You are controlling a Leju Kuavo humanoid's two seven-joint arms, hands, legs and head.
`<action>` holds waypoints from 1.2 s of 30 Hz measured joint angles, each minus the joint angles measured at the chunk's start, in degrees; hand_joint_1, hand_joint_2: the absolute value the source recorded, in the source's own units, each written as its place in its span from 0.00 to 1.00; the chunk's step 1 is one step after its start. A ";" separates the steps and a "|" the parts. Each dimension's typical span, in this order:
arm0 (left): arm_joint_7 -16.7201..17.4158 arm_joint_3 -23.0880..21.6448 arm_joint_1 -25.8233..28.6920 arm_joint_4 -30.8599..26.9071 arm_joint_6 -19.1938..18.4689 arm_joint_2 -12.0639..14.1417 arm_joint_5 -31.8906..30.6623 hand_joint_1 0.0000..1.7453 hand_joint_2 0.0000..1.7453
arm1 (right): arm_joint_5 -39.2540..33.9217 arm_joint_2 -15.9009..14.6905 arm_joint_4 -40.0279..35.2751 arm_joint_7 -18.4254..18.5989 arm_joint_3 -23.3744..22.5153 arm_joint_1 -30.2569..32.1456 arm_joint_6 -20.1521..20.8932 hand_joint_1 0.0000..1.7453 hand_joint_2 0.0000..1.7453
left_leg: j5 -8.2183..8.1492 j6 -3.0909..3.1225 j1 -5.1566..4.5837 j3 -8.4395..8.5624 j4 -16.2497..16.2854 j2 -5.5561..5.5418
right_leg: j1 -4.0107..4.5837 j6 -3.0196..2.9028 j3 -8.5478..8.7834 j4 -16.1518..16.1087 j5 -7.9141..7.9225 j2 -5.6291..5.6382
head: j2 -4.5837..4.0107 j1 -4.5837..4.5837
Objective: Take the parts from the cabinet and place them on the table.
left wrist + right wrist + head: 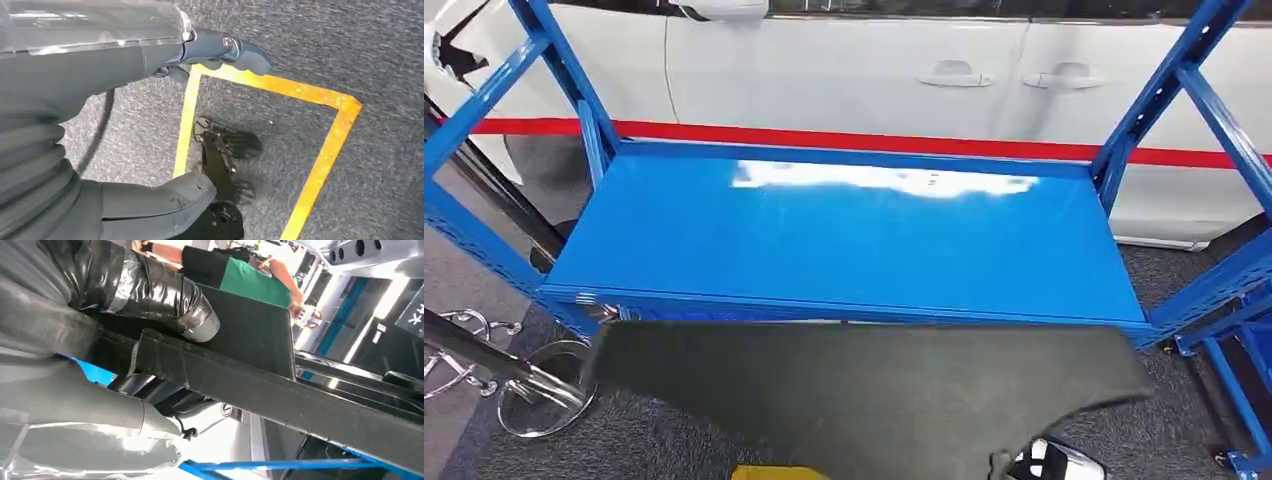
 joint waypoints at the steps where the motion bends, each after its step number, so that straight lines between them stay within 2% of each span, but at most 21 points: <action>1: 0.09 0.02 0.03 0.02 0.11 0.00 0.00 0.00 1.00 | 0.35 -0.06 0.00 0.00 -0.07 0.01 0.07 1.00 1.00 | 0.29 -0.02 -0.03 -0.65 0.19 0.05 | -0.07 0.13 -1.13 3.56 -1.53 0.00 | 0.00 0.02; 3: 0.22 0.15 0.16 0.00 0.22 -0.02 -0.02 0.00 1.00 | 1.84 -0.18 0.00 0.13 -0.24 0.16 -0.18 1.00 1.00 | 0.74 -0.17 -0.02 -1.65 0.50 0.10 | -0.29 0.25 -0.21 4.18 -0.52 -0.02 | 0.00 0.02; 6: 0.18 0.31 0.26 0.02 0.26 -0.18 -0.33 0.00 1.00 | 5.09 -0.46 -0.02 0.15 -0.50 0.13 -0.81 1.00 1.00 | 1.31 -0.64 -0.01 -2.26 0.71 0.04 | -0.42 -0.35 8.63 -9.58 5.57 0.02 | 0.00 0.02; 7: 0.13 0.31 0.24 0.02 0.22 -0.24 -0.64 0.00 1.00 | 5.84 -0.74 -0.07 0.15 -0.50 -0.02 -1.03 1.00 1.00 | 1.55 -0.92 -0.07 -2.50 0.73 0.03 | -0.05 -0.82 10.62 -13.15 5.61 0.15 | 0.00 0.00; 11: -0.15 0.33 0.13 0.02 -0.66 -0.29 -1.66 0.00 1.00 | 7.61 -1.64 -0.52 0.13 -0.48 -0.10 -2.28 1.00 1.00 | 2.99 -2.67 -0.09 -3.13 0.49 -0.03 | 0.40 -1.75 10.15 -14.63 6.34 0.09 | 0.00 -0.02; 13: -0.31 0.31 0.04 0.02 -1.07 -0.26 -2.45 0.00 1.00 | 7.83 -1.86 -0.72 0.18 -0.48 -0.24 -2.73 1.00 1.00 | -0.26 -3.03 0.10 -4.35 2.68 -0.03 | -0.15 -2.82 9.57 -15.15 7.36 -0.24 | 0.00 -0.02; 16: -0.39 0.31 -0.04 0.02 -1.33 -0.26 -3.06 0.00 1.00 | 7.83 -1.95 -0.96 0.59 -0.46 -0.17 -3.43 1.00 1.00 | -8.48 -3.36 0.16 -8.90 16.05 -0.07 | 0.12 -3.42 7.81 -14.47 8.13 -0.47 | 0.00 0.00; 17: -0.30 0.31 -0.02 0.00 -1.35 -0.24 -3.10 0.00 1.00 | 7.81 -2.03 -1.01 0.85 -0.46 -0.15 -3.63 1.00 1.00 | -8.93 -3.44 0.16 -9.59 19.18 -0.07 | 0.20 -3.38 7.03 -14.02 8.38 -0.48 | 0.00 -0.02; 18: -0.11 0.31 -0.03 0.02 -1.38 -0.24 -3.21 0.00 1.00 | 7.81 -2.10 -1.07 1.10 -0.46 0.01 -3.91 1.00 1.00 | -7.80 -3.46 0.16 -8.91 19.19 -0.06 | 0.20 -3.34 6.47 -13.74 8.54 -0.49 | -0.02 -0.02; 19: 0.09 0.31 -0.03 0.02 -1.38 -0.24 -3.37 0.00 1.00 | 7.83 -2.21 -1.22 1.25 -0.46 0.22 -4.33 1.00 1.00 | -5.82 -3.41 0.16 -7.14 16.92 -0.06 | 0.19 -3.20 6.07 -13.54 8.71 -0.48 | 0.00 -0.02; 21: 0.57 0.29 -0.06 0.00 -1.38 -0.24 -4.17 0.00 1.00 | 7.94 -2.43 -1.66 1.36 -0.46 0.49 -4.88 1.00 1.00 | -1.75 -3.05 0.15 -0.65 6.87 -0.06 | 0.13 -2.85 5.75 -13.40 9.06 -0.45 | 0.00 -0.02; 22: 0.74 0.22 -0.11 0.02 -1.38 -0.22 -4.48 0.00 1.00 | 8.13 -2.58 -1.97 1.40 -0.46 0.62 -5.31 1.00 1.00 | -1.80 -2.72 0.08 1.97 2.51 -0.16 | 0.19 -2.66 5.62 -13.33 9.17 -0.48 | 0.00 -0.02; 23: 0.81 0.15 -0.10 0.00 -1.35 -0.15 -4.88 0.00 1.00 | 8.37 -2.71 -2.32 1.44 -0.46 0.75 -5.77 1.00 1.00 | -2.00 -2.58 -0.30 3.06 0.49 -0.26 | 0.42 -2.31 5.37 -13.09 9.46 -0.48 | 0.00 0.00; 26: 1.27 0.02 -0.08 0.02 -1.29 -0.09 -5.49 0.00 1.00 | 8.99 -3.02 -3.17 1.53 -0.44 1.67 -6.76 1.00 1.00 | -1.93 -2.28 -0.46 2.46 0.41 -0.31 | 0.30 -1.13 4.87 -13.09 10.37 -0.51 | -0.02 0.00; 27: 1.42 -0.02 -0.04 0.02 -1.29 -0.11 -5.55 0.00 1.00 | 9.34 -3.26 -3.41 1.60 -0.41 1.95 -7.02 1.00 1.00 | -1.57 -1.62 0.33 2.11 -1.08 -0.15 | 0.61 -0.83 4.49 -12.76 10.02 -0.40 | 0.00 0.00; 29: 1.75 -0.13 -0.29 0.02 -1.29 -0.09 -5.66 0.00 1.00 | 10.19 -3.78 -3.94 1.60 -0.33 2.41 -7.48 1.00 1.00 | -0.64 -0.34 0.27 1.23 -0.75 0.03 | 0.38 -0.25 2.64 -9.53 6.15 0.01 | 0.00 0.04; 31: 1.99 -0.55 -0.23 0.02 -1.51 -0.09 -6.27 0.00 1.00 | 11.17 -4.61 -4.76 1.18 -0.22 3.33 -7.74 1.00 1.00 | -0.02 0.12 0.06 0.02 -0.31 0.18 | -0.10 0.31 -0.54 0.36 -0.04 0.04 | 0.00 0.09; 32: 2.01 -0.68 -0.24 0.02 -1.66 -0.09 -6.49 0.00 1.00 | 11.48 -4.85 -5.01 0.96 -0.17 3.75 -7.87 1.00 1.00 | 0.18 0.13 -0.01 -0.56 -0.01 0.21 | -0.17 0.50 -1.64 4.03 -1.38 0.03 | -0.02 0.09; 33: 1.95 -0.85 -0.27 0.02 -1.75 -0.09 -6.78 0.00 1.00 | 11.89 -5.22 -5.37 0.92 -0.07 4.19 -8.19 1.00 1.00 | 0.45 0.06 0.00 -1.17 0.27 0.23 | -0.25 0.66 -1.80 5.99 -1.23 0.03 | 0.00 0.09; 34: 1.69 -0.90 -0.27 0.00 -1.86 -0.09 -6.99 0.00 1.00 | 12.07 -5.42 -5.66 0.92 0.06 4.41 -8.57 1.00 1.00 | 0.68 -0.07 0.01 -1.65 0.43 0.23 | -0.39 0.73 -0.41 4.55 0.49 0.02 | -0.02 0.09; 36: 1.22 -0.94 -0.32 0.02 -2.21 -0.09 -7.26 0.00 1.00 | 12.18 -5.53 -6.16 0.92 0.20 4.37 -8.92 1.00 1.00 | 1.04 -0.38 0.01 -2.28 0.77 0.21 | -0.58 0.50 5.07 -3.84 4.77 0.01 | -0.02 0.09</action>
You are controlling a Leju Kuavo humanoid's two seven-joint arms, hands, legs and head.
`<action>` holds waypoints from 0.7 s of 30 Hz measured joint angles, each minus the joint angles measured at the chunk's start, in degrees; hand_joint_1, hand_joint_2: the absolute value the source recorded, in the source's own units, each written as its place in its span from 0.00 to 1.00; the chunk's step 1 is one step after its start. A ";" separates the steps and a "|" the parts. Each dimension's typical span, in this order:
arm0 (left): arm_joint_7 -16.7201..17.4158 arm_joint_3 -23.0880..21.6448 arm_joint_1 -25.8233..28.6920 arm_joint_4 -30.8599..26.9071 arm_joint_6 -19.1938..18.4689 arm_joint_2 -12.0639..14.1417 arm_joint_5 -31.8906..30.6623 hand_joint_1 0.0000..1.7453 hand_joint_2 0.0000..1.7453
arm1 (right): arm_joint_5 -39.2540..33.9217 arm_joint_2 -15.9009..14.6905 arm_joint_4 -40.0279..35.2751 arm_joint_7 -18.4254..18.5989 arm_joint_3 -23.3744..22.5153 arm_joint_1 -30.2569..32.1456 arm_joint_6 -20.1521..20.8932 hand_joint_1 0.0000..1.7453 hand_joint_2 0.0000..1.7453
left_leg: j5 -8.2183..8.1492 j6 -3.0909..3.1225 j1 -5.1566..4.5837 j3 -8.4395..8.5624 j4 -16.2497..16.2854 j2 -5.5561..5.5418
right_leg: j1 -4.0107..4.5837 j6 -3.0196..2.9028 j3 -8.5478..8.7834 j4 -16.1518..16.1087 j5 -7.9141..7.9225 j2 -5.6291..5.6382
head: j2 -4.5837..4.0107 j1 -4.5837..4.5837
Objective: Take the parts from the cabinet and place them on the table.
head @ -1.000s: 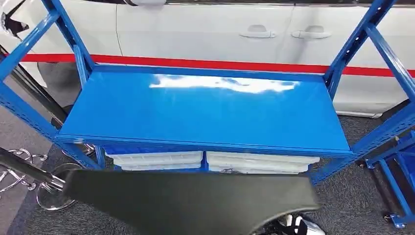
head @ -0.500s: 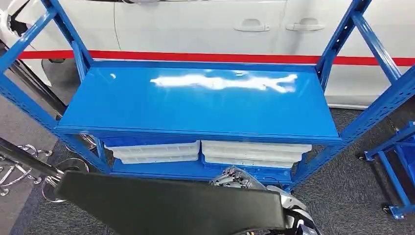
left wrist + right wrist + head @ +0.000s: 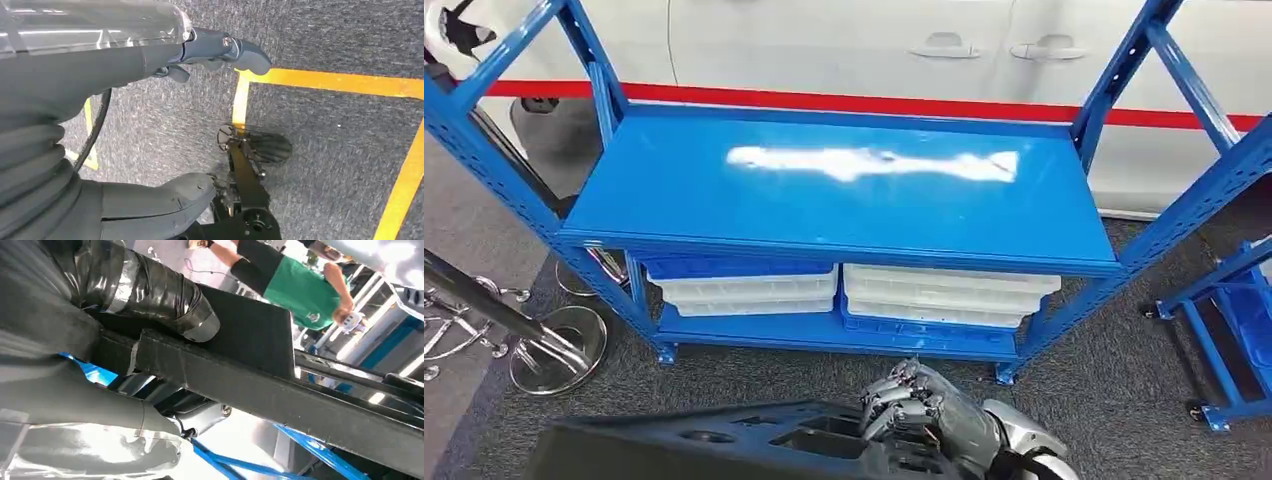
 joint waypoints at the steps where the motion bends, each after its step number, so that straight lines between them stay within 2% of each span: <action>1: -0.24 -0.02 -0.06 -0.02 -0.11 0.02 -0.02 0.00 1.00 | 0.11 0.00 -0.22 0.00 0.09 -0.11 -0.07 1.00 1.00 | 0.22 -0.22 0.00 -0.06 0.03 -0.03 | 0.03 -0.35 3.19 -4.91 1.11 0.03 | 0.02 0.00; 2: -0.55 -0.09 -0.12 -0.02 -0.26 0.02 -0.02 0.00 1.00 | 0.24 0.00 -0.48 0.00 0.24 -0.39 -0.06 1.00 1.00 | 0.46 -0.60 -0.19 -0.29 0.11 -0.05 | 0.46 -0.77 5.70 -8.73 1.00 0.12 | 0.02 0.00; 3: -0.65 -0.13 -0.24 -0.02 -0.37 0.02 -0.02 0.00 1.00 | 0.31 0.00 -0.67 -0.02 0.33 -0.61 -0.13 1.00 1.00 | 0.88 -0.97 -0.20 -0.43 0.11 -0.03 | 0.55 -1.01 6.08 -10.31 0.86 0.09 | 0.02 -0.07; 5: -0.85 -0.18 -0.37 0.00 -0.46 0.13 0.00 0.00 1.00 | 0.33 0.00 -1.00 -0.09 0.48 -1.12 -0.35 1.00 1.00 | 1.58 -1.80 -0.04 -0.88 0.08 0.01 | 0.77 -1.35 5.45 -10.19 0.97 0.11 | 0.00 -0.02; 6: -0.85 -0.20 -0.32 0.00 -0.46 0.20 0.00 0.00 1.00 | 0.28 0.00 -1.03 -0.04 0.57 -1.39 -0.39 1.00 1.00 | 1.99 -2.27 -0.21 -0.99 -0.09 -0.03 | 0.72 -1.75 5.09 -10.43 1.36 0.06 | 0.02 -0.04; 7: -0.85 -0.20 -0.35 0.00 -0.24 0.46 0.00 0.00 1.00 | 0.13 0.00 -1.01 -0.02 0.83 -1.83 -0.41 1.00 1.00 | 0.62 -2.41 -0.04 -1.75 0.91 -0.16 | 0.17 -2.61 4.81 -10.95 2.16 -0.43 | 0.00 -0.02; 8: -0.83 -0.20 -0.36 0.00 -0.17 0.48 -0.02 0.00 1.00 | 0.09 0.00 -1.03 0.04 1.01 -2.12 -0.41 1.00 1.00 | -1.82 -2.63 -0.11 -2.69 2.84 -0.18 | 0.17 -3.22 4.22 -11.04 2.63 -0.25 | 0.00 -0.11; 10: 1.19 -0.20 -0.51 0.00 1.65 0.59 -0.02 0.00 1.00 | -0.90 0.00 -1.00 0.20 1.29 -2.53 -0.28 1.00 1.00 | -8.05 -2.95 -0.02 -5.58 11.52 -0.22 | 0.37 -3.74 2.75 -10.38 3.27 -0.44 | 0.02 -0.09; 11: 2.46 -0.20 -0.52 0.00 2.55 0.59 -0.15 0.00 1.00 | -1.48 -0.02 -0.98 0.24 1.31 -2.62 -0.20 1.00 1.00 | -9.86 -3.13 -0.01 -6.78 15.66 -0.22 | 0.52 -3.82 2.03 -10.12 3.57 -0.59 | 0.02 -0.09; 12: 3.84 -0.20 -0.49 0.00 3.36 0.59 -0.50 0.00 1.00 | -2.03 -0.06 -0.98 0.26 1.33 -2.76 0.02 1.00 1.00 | -10.17 -3.25 0.00 -7.27 18.30 -0.22 | 0.64 -3.83 1.34 -9.90 3.95 -0.62 | 0.02 -0.09; 13: 5.08 -0.20 -0.44 0.00 3.92 0.59 -0.81 0.00 1.00 | -2.45 -0.11 -0.98 0.33 1.33 -3.05 0.31 1.00 1.00 | -8.91 -3.26 -0.01 -6.58 18.45 -0.22 | 0.69 -3.79 0.64 -9.65 4.30 -0.62 | 0.00 -0.09; 14: 6.01 -0.20 -0.43 0.00 4.42 0.59 -1.09 0.00 1.00 | -2.84 -0.13 -0.96 0.59 1.33 -3.40 0.46 1.00 1.00 | -6.48 -3.16 -0.01 -4.48 15.85 -0.22 | 0.69 -3.67 -0.01 -9.37 4.63 -0.62 | 0.02 -0.09; 15: 7.35 -0.20 -0.50 0.00 5.05 0.57 -1.42 0.00 1.00 | -3.19 -0.15 -0.96 1.07 1.33 -3.81 0.57 1.00 1.00 | -4.18 -3.00 -0.01 -1.35 11.30 -0.21 | 0.70 -3.52 -0.37 -9.33 4.94 -0.61 | 0.00 -0.09; 16: 8.84 -0.20 -0.57 0.00 5.92 0.57 -1.81 0.00 1.00 | -3.58 -0.18 -0.96 1.42 1.36 -4.27 0.59 1.00 1.00 | -3.04 -2.75 -0.01 1.64 6.84 -0.21 | 0.71 -3.37 -0.53 -9.30 5.18 -0.59 | 0.00 -0.09; 17: 10.30 -0.20 -0.63 0.00 6.87 0.57 -1.97 0.00 1.00 | -3.98 -0.24 -0.96 1.60 1.36 -4.86 0.59 1.00 1.00 | -3.47 -2.32 -0.07 5.00 1.81 -0.29 | 0.73 -3.07 -0.76 -9.17 5.45 -0.59 | 0.02 -0.09; 18: 11.57 -0.18 -0.60 0.00 7.61 0.59 -1.99 0.00 1.00 | -4.33 -0.39 -0.94 1.75 1.35 -5.34 0.57 1.00 1.00 | -3.74 -2.09 -0.46 6.45 -0.81 -0.35 | 0.96 -2.70 -0.99 -9.00 5.72 -0.55 | 0.02 -0.09; 20: 13.01 -0.04 -0.52 0.00 8.40 0.57 -1.94 0.00 1.00 | -4.70 -0.77 -0.92 1.79 1.29 -5.45 0.39 1.00 1.00 | -3.92 -1.81 -0.62 5.98 -0.96 -0.37 | 0.90 -1.99 -1.36 -8.97 6.46 -0.69 | 0.02 -0.09; 21: 13.60 0.13 -0.41 0.00 8.88 0.55 -1.90 0.00 1.00 | -4.87 -1.20 -0.92 1.59 1.18 -5.36 0.37 1.00 1.00 | -3.64 -1.42 -0.61 5.68 -1.00 -0.39 | 0.94 -1.61 -1.45 -9.03 6.83 -0.73 | 0.00 -0.09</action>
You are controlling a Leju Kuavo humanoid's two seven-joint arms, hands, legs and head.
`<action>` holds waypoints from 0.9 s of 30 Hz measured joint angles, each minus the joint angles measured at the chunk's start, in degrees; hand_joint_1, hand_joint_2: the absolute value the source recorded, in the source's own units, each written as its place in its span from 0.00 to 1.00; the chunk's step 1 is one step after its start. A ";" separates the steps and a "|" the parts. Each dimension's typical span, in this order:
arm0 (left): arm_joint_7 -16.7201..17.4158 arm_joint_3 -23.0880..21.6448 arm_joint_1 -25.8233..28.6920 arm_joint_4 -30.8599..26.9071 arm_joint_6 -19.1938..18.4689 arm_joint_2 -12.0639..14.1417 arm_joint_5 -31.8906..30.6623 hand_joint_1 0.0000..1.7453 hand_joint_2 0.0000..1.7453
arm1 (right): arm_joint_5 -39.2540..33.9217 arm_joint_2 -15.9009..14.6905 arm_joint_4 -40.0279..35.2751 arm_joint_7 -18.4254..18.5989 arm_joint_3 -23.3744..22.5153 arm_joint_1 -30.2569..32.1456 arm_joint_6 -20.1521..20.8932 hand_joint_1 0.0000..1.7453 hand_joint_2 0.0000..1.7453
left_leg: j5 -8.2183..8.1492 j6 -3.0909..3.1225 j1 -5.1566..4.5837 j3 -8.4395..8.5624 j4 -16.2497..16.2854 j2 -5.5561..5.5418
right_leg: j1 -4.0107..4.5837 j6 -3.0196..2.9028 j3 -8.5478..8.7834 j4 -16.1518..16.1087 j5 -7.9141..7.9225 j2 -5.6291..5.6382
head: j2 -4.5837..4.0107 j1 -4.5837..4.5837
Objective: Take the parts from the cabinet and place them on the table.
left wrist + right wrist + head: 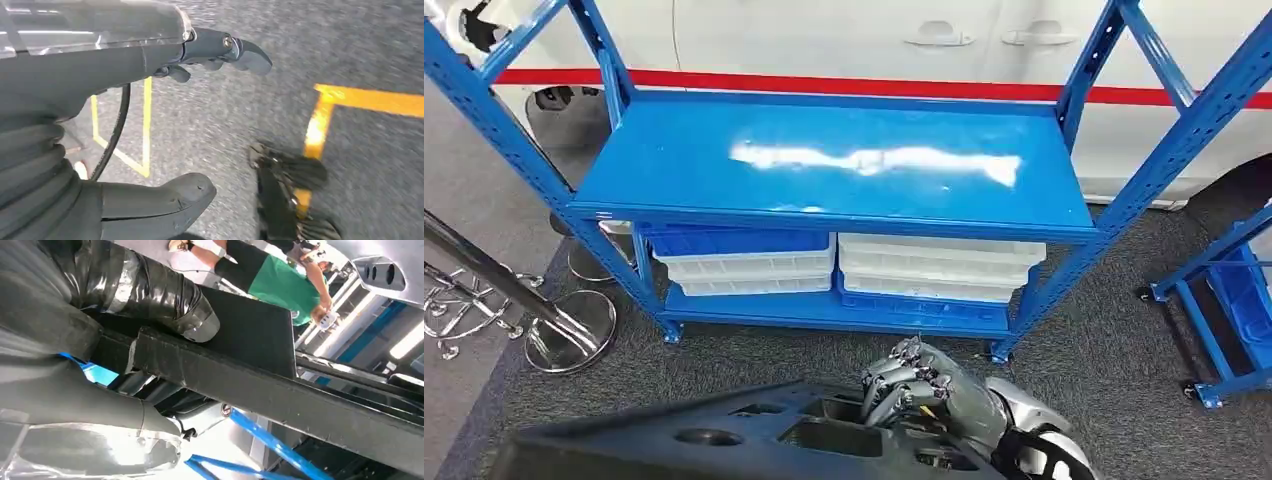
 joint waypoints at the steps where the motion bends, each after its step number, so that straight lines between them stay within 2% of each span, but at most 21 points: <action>1: 0.46 0.07 0.24 0.00 0.41 -0.13 0.11 0.00 1.00 | -0.11 -0.63 0.00 -0.50 -0.33 0.17 0.00 1.00 1.00 | 0.62 0.84 0.68 -0.66 -0.43 0.18 | 0.11 0.38 -0.35 0.28 -0.52 0.17 | 0.02 0.02; 2: 0.74 0.13 0.32 0.00 0.65 -0.13 0.15 0.00 1.00 | -0.20 -1.18 -0.04 -0.90 -0.70 0.43 0.02 1.00 1.00 | 1.08 1.38 0.56 -1.03 -0.38 0.28 | -0.14 0.75 -1.18 1.81 -2.75 0.51 | 0.02 0.02; 3: 0.85 0.22 0.44 0.00 0.92 -0.15 0.15 0.00 1.00 | -0.22 -1.55 -0.04 -1.25 -1.05 0.66 0.13 1.00 1.00 | 1.53 1.94 0.52 -1.64 -0.26 0.38 | -0.27 0.91 -2.45 5.00 -6.03 0.60 | 0.02 0.02; 8: 0.85 0.22 0.44 0.00 0.92 -0.15 0.15 0.00 1.00 | -0.22 -1.55 -0.04 -1.25 -1.05 0.66 0.13 1.00 1.00 | 1.53 1.94 0.52 -1.64 -0.26 0.38 | -0.27 0.91 -2.45 5.00 -6.03 0.60 | 0.02 0.02; 10: 0.87 0.22 0.46 0.00 1.00 -0.15 0.15 0.00 1.00 | -0.22 -1.66 -0.04 -1.42 -1.18 0.72 0.22 1.00 1.00 | 1.62 2.02 0.50 -1.79 -0.22 0.39 | -0.31 0.97 -2.79 6.02 -6.87 0.61 | 0.00 0.02; 13: 0.94 0.33 0.50 0.00 1.16 -0.17 0.15 0.00 1.00 | -0.24 -2.03 -0.02 -1.79 -1.64 1.07 0.44 1.00 1.00 | 2.16 2.16 0.40 -2.68 -0.01 0.41 | -0.41 1.22 -4.66 11.82 -10.63 0.63 | 0.02 0.02; 14: 0.96 0.37 0.51 0.00 1.18 -0.17 0.15 0.00 1.00 | -0.24 -2.14 0.00 -1.81 -1.72 1.15 0.46 1.00 1.00 | 2.29 2.18 0.39 -2.91 0.02 0.42 | -0.42 1.28 -5.07 13.18 -11.26 0.63 | 0.00 0.02; 15: 0.98 0.53 0.54 0.00 1.33 -0.17 0.15 0.00 1.00 | -0.24 -2.42 0.11 -1.88 -1.97 1.45 0.77 1.00 1.00 | 3.03 2.05 0.37 -4.55 0.56 0.46 | -0.57 1.51 -5.85 18.29 -11.51 0.62 | 0.02 0.02; 16: 0.89 0.79 0.51 0.00 1.33 -0.17 0.15 0.00 1.00 | -0.24 -2.53 0.28 -1.92 -2.14 1.43 1.40 1.00 1.00 | 3.66 1.67 0.37 -5.92 1.22 0.41 | -0.80 1.21 1.26 8.76 -5.83 0.62 | 0.02 0.02; 17: 0.08 1.23 0.45 0.00 1.24 -0.24 0.11 0.00 1.00 | -0.24 -2.53 0.42 -1.97 -2.43 1.06 2.25 1.00 1.00 | 4.58 0.63 0.25 -6.39 1.36 0.38 | -0.24 0.15 7.28 -1.27 -5.97 0.71 | 0.00 0.02; 18: -0.46 1.44 0.41 0.00 1.09 -0.22 0.07 0.00 1.00 | -0.20 -2.51 0.63 -2.01 -2.43 1.04 2.30 1.00 1.00 | 5.35 -0.13 0.38 -6.63 1.18 0.38 | -0.01 -0.27 6.67 -1.12 -5.64 0.74 | 0.02 0.02; 19: -0.81 1.47 0.46 0.00 0.94 -0.20 0.07 0.00 1.00 | -0.15 -2.51 0.74 -2.01 -2.43 1.01 2.36 1.00 1.00 | 5.62 -0.61 -0.03 -6.74 1.15 0.36 | -0.40 -0.82 6.26 -1.82 -4.97 0.62 | 0.02 0.00; 20: -1.23 1.49 0.43 0.00 0.83 -0.09 0.00 0.00 1.00 | -0.06 -2.53 0.92 -2.08 -2.43 0.89 2.54 1.00 1.00 | 3.59 -0.67 0.36 -7.49 2.22 0.21 | -0.69 -1.40 6.04 -1.95 -4.29 0.25 | 0.02 0.00; 21: -1.51 1.53 0.44 0.00 0.74 -0.04 0.00 0.00 1.00 | 0.00 -2.51 1.05 -2.10 -2.43 0.87 2.62 1.00 1.00 | 0.39 -0.74 0.45 -8.64 5.23 0.19 | -0.69 -2.08 5.30 -1.83 -3.85 0.23 | 0.02 0.02; 22: -1.82 1.55 0.40 0.00 0.67 0.11 -0.02 0.00 1.00 | 0.09 -2.49 1.16 -2.12 -2.40 0.89 2.73 1.00 1.00 | -2.84 -0.91 0.52 -10.16 9.68 0.17 | -0.62 -2.07 4.47 -1.48 -3.53 0.23 | 0.02 0.00; 23: -2.01 1.57 0.34 0.00 0.59 0.24 -0.02 0.00 1.00 | 0.17 -2.49 1.29 -2.12 -2.40 0.89 2.88 1.00 1.00 | -5.22 -1.13 0.52 -11.45 13.87 0.17 | -0.57 -2.08 3.72 -1.12 -3.25 0.20 | 0.02 0.00; 24: -2.19 1.60 0.33 0.00 0.52 0.39 -0.02 0.00 1.00 | 0.20 -2.49 1.49 -2.16 -2.38 0.92 3.04 1.00 1.00 | -6.65 -1.34 0.55 -12.51 17.97 0.17 | -0.47 -2.10 2.88 -0.84 -2.84 0.15 | 0.02 0.00; 25: -2.32 1.62 0.37 0.00 0.43 0.42 0.00 0.00 1.00 | 0.24 -2.49 1.62 -2.16 -2.36 0.94 3.04 1.00 1.00 | -6.19 -1.40 0.55 -12.52 19.58 0.18 | -0.44 -2.06 2.22 -0.61 -2.52 0.14 | 0.00 0.02; 26: -2.65 1.71 0.40 0.00 0.32 0.52 0.11 0.00 1.00 | 0.33 -2.49 1.77 -2.16 -2.36 0.96 3.04 1.00 1.00 | -4.20 -1.41 0.55 -11.29 18.80 0.18 | -0.43 -1.95 1.45 -0.30 -2.16 0.14 | 0.02 0.00; 27: -2.98 1.88 0.38 0.00 0.22 0.66 0.15 0.00 1.00 | 0.35 -2.49 1.95 -2.16 -2.36 0.99 2.99 1.00 1.00 | -1.68 -1.35 0.56 -8.79 15.49 0.18 | -0.44 -1.81 0.86 -0.08 -1.85 0.14 | 0.02 0.00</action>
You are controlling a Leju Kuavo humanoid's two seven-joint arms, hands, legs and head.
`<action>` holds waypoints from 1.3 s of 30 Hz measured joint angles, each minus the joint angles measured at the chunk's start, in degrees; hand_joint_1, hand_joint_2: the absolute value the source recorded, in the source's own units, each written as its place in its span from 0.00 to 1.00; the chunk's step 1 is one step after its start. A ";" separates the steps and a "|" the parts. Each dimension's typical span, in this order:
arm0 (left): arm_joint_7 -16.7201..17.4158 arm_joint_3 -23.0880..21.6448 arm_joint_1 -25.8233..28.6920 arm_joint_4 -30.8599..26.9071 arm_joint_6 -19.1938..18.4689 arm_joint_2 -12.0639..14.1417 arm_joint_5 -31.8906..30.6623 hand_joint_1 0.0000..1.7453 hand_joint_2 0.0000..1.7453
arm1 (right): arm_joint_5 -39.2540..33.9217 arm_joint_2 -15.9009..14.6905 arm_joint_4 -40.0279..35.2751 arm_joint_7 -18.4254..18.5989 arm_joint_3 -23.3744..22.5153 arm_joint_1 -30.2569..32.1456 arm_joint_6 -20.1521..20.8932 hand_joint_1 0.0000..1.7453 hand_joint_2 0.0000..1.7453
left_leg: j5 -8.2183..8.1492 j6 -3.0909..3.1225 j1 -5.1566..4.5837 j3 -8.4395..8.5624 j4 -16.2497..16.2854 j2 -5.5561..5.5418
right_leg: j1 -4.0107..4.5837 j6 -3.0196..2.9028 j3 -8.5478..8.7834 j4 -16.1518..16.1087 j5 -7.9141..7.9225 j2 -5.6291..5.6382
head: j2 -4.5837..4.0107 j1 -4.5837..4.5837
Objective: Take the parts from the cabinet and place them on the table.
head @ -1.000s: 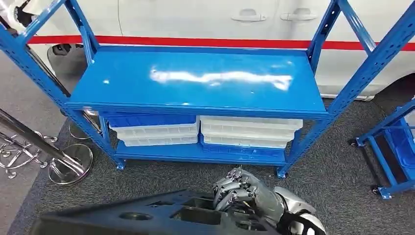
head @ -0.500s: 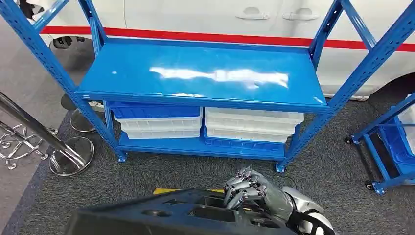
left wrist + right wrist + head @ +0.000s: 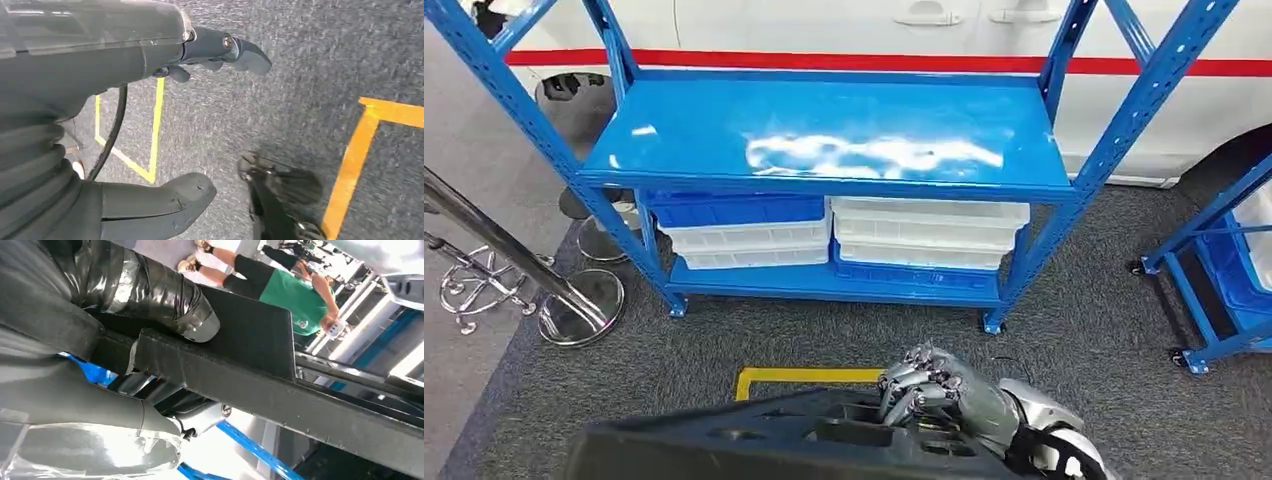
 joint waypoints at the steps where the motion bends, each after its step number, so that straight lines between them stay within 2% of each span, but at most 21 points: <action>1: -0.35 0.07 -0.03 0.00 -0.13 0.15 0.02 0.00 1.00 | 0.02 0.00 0.07 0.00 0.00 0.07 -0.04 1.00 1.00 | 1.84 0.12 0.00 3.15 -4.65 0.00 | 0.00 0.15 -0.30 0.08 0.30 0.01 | 0.00 0.00; 3: -0.87 0.20 -0.18 0.00 -0.15 0.42 0.02 0.00 1.00 | 0.04 0.00 0.04 -0.11 -0.02 0.16 -0.18 1.00 1.00 | 1.38 0.51 -0.28 9.29 -13.97 -0.15 | 0.32 0.76 -0.67 0.24 0.79 0.04 | -0.02 0.00; 7: -1.05 0.83 -0.11 0.00 -0.33 0.66 0.00 0.00 1.00 | 0.07 0.00 0.07 -0.24 -0.04 0.30 -0.26 1.00 1.00 | 1.59 1.74 -0.30 8.49 -15.53 -0.29 | 0.40 2.20 -1.46 0.49 2.28 -0.01 | 0.00 0.02; 9: -1.05 0.98 -0.16 0.00 -0.33 0.66 0.00 0.00 1.00 | 0.07 -0.02 0.06 -0.24 -0.11 0.36 -0.26 1.00 1.00 | 2.37 2.64 -0.17 7.95 -15.55 0.07 | -0.02 2.67 -2.58 2.30 -0.68 0.36 | 0.00 0.02; 10: -1.16 1.01 -0.19 0.00 -0.48 0.66 0.00 0.00 1.00 | 0.07 -0.02 0.06 -0.24 -0.13 0.37 -0.26 1.00 1.00 | 3.03 3.37 -0.27 7.11 -15.44 0.22 | -0.08 2.88 -4.20 6.88 -5.16 0.42 | 0.00 0.02; 12: -1.62 1.03 -0.22 0.00 -0.88 0.68 -0.02 0.00 1.00 | 0.07 0.00 0.06 -0.24 -0.17 0.38 -0.24 1.00 1.00 | 3.96 3.60 -0.46 5.69 -15.23 0.28 | -0.13 3.24 -6.77 15.75 -10.47 0.43 | -0.02 0.02; 13: -2.05 1.03 -0.21 0.00 -1.18 0.68 -0.07 0.00 1.00 | 0.07 -0.02 0.13 -0.24 -0.20 0.39 -0.17 1.00 1.00 | 4.34 3.58 -0.49 4.99 -15.06 0.30 | -0.14 3.31 -7.23 18.45 -11.02 0.43 | -0.02 0.02; 15: -3.26 1.07 -0.17 0.00 -2.34 0.68 0.02 0.00 1.00 | 0.07 -0.02 0.24 -0.15 -0.33 0.39 0.00 1.00 1.00 | 4.92 3.38 -0.51 3.69 -14.59 0.29 | -0.20 3.20 -5.12 17.25 -8.05 0.43 | 0.00 0.02; 17: -4.50 1.29 -0.17 0.00 -3.78 0.70 0.35 0.00 1.00 | 0.07 -0.02 0.24 -0.09 -0.46 0.33 0.04 1.00 1.00 | 5.30 3.14 -0.56 2.92 -14.18 0.21 | -0.13 2.59 0.73 8.73 -3.88 0.45 | 0.00 0.02; 18: -4.96 1.44 -0.18 0.00 -4.51 0.68 0.42 0.00 1.00 | 0.07 -0.02 0.22 -0.09 -0.57 0.29 0.07 1.00 1.00 | 5.48 2.96 -0.54 2.84 -14.10 0.19 | 0.15 1.89 4.54 2.95 -3.20 0.50 | 0.00 0.02; 19: -5.05 1.49 -0.18 0.00 -4.94 0.63 0.46 0.00 1.00 | 0.07 -0.02 0.20 -0.09 -0.68 0.22 0.11 1.00 1.00 | 5.71 2.66 -0.79 2.52 -14.02 0.19 | 0.51 1.43 6.12 -0.08 -4.00 0.49 | -0.02 0.02; 22: -4.13 1.73 -0.13 0.00 -4.96 0.74 0.35 0.00 1.00 | 0.09 -0.02 0.02 -0.11 -0.92 0.23 0.07 1.00 1.00 | 6.78 1.49 -0.39 2.06 -14.13 0.26 | 0.79 1.14 5.72 -0.81 -3.88 0.49 | 0.00 0.02; 23: -3.65 1.88 -0.02 0.00 -4.88 0.87 0.35 0.00 1.00 | 0.13 0.00 0.02 -0.09 -0.92 0.29 0.05 1.00 1.00 | 7.01 0.97 -0.83 1.89 -14.15 0.24 | 0.28 0.48 5.48 -1.55 -3.06 0.43 | 0.00 0.02; 25: -3.06 2.14 0.11 0.00 -4.70 1.13 0.31 0.00 1.00 | 0.15 -0.02 0.02 -0.07 -0.98 0.28 0.04 1.00 1.00 | 2.23 0.58 -0.56 0.49 -10.17 0.01 | 0.05 -0.39 4.63 -1.62 -2.21 0.08 | 0.00 0.02; 27: -2.82 2.38 0.11 0.00 -4.39 1.36 0.15 0.00 1.00 | 0.15 0.00 0.04 0.00 -1.01 0.34 0.04 1.00 1.00 | -3.73 0.19 -0.46 -2.30 -1.32 -0.01 | 0.18 -0.68 3.08 -0.85 -1.62 0.01 | 0.00 0.02; 29: -2.71 2.43 0.17 0.00 -4.02 1.38 -0.04 0.00 1.00 | 0.15 -0.02 0.04 0.15 -1.03 0.54 0.04 1.00 1.00 | -5.01 -0.16 -0.40 -3.49 4.32 -0.01 | 0.19 -0.60 1.65 -0.37 -0.92 -0.03 | 0.00 0.00; 31: -2.56 2.45 0.17 0.00 -3.67 1.40 -0.09 0.00 1.00 | 0.20 -0.02 0.04 0.39 -1.11 0.71 -0.02 1.00 1.00 | -1.13 -0.28 -0.22 -0.32 0.55 0.01 | 0.09 -0.37 0.57 0.07 -0.36 -0.02 | 0.00 0.00; 32: -2.56 2.45 0.13 0.00 -3.50 1.51 -0.09 0.00 1.00 | 0.24 -0.02 0.04 0.44 -1.18 0.78 -0.02 1.00 1.00 | 1.38 -0.28 -0.07 3.36 -5.12 0.02 | 0.04 -0.13 0.24 0.15 -0.06 -0.01 | 0.00 0.00; 34: -2.56 2.47 0.00 0.00 -3.28 1.59 -0.09 0.00 1.00 | 0.28 -0.02 0.00 0.44 -1.35 0.80 -0.04 1.00 1.00 | 1.38 -0.08 -0.02 8.85 -13.75 -0.09 | 0.36 0.32 -0.15 0.42 0.21 0.02 | -0.02 0.00; 38: -3.69 2.71 0.12 0.00 -2.76 1.66 -0.09 0.00 1.00 | 2.23 -0.02 -0.48 0.33 -1.70 0.94 -1.51 1.00 1.00 | 1.43 1.48 -0.12 8.19 -15.29 -0.30 | 0.54 1.75 -0.96 0.75 1.41 0.04 | 0.00 0.02; 39: -4.13 2.78 0.11 0.00 -2.63 1.66 -0.11 0.00 1.00 | 2.55 -0.04 -0.61 0.20 -1.84 1.08 -1.86 1.00 1.00 | 1.84 2.06 0.05 8.11 -15.41 0.03 | 0.16 2.01 -1.36 1.57 0.50 0.19 | -0.02 0.02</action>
